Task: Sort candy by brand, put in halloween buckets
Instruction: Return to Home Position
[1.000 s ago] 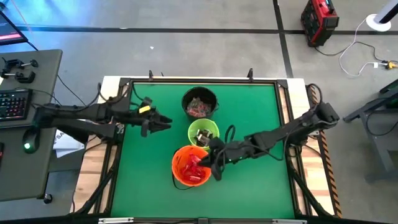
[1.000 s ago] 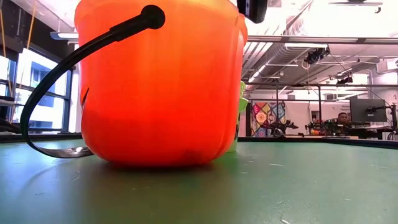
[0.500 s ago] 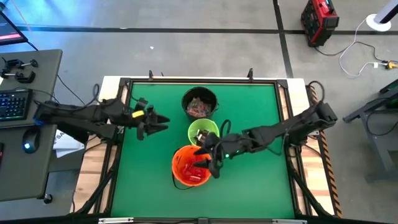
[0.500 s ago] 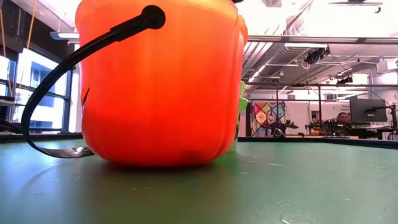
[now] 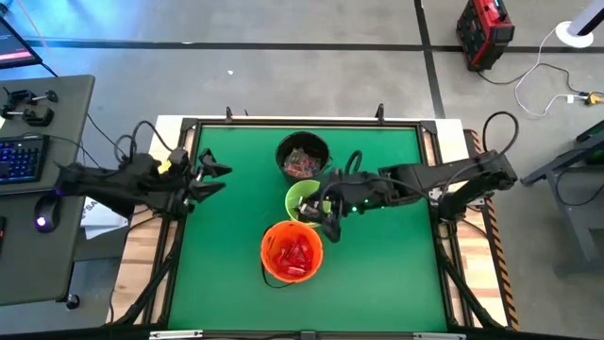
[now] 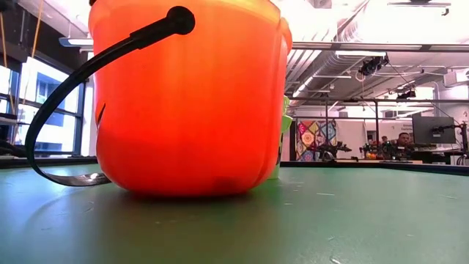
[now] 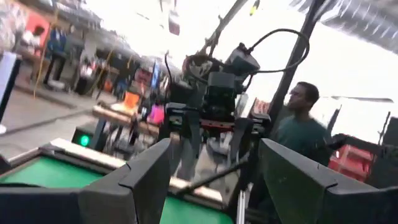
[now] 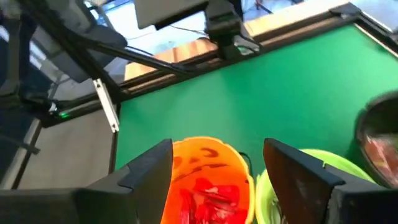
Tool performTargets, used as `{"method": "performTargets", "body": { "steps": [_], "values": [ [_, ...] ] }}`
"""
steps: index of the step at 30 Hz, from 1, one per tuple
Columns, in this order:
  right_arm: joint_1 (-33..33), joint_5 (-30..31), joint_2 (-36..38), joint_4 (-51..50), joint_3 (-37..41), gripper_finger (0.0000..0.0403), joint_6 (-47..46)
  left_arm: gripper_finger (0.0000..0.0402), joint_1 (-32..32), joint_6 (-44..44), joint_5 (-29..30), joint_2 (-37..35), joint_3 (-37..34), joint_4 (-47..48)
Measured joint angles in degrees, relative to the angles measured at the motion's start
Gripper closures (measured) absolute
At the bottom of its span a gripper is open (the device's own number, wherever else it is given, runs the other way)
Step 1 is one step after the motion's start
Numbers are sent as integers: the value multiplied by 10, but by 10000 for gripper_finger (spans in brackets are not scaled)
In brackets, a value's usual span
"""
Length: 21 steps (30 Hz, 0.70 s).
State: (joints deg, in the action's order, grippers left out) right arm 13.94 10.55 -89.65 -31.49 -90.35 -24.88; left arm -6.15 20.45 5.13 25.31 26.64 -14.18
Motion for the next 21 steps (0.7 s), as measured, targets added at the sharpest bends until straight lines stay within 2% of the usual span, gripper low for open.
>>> {"method": "performTargets", "body": {
  "steps": [5, 9, 18, 21],
  "values": [
    [-12, -1, 0, -31, -8, 163, -36, 191, 22, 18, -8, -41, -110, -131],
    [-16, -10, 0, -40, -8, 188, -54, 225, 40, 40, -24, -74, -173, -188],
    [-16, -30, 0, -40, -7, 289, -68, 341, 66, 60, -30, -147, -255, -197],
    [-16, -40, 0, -43, -7, 331, -68, 386, 72, 64, -32, -164, -260, -140]
  ]
}}
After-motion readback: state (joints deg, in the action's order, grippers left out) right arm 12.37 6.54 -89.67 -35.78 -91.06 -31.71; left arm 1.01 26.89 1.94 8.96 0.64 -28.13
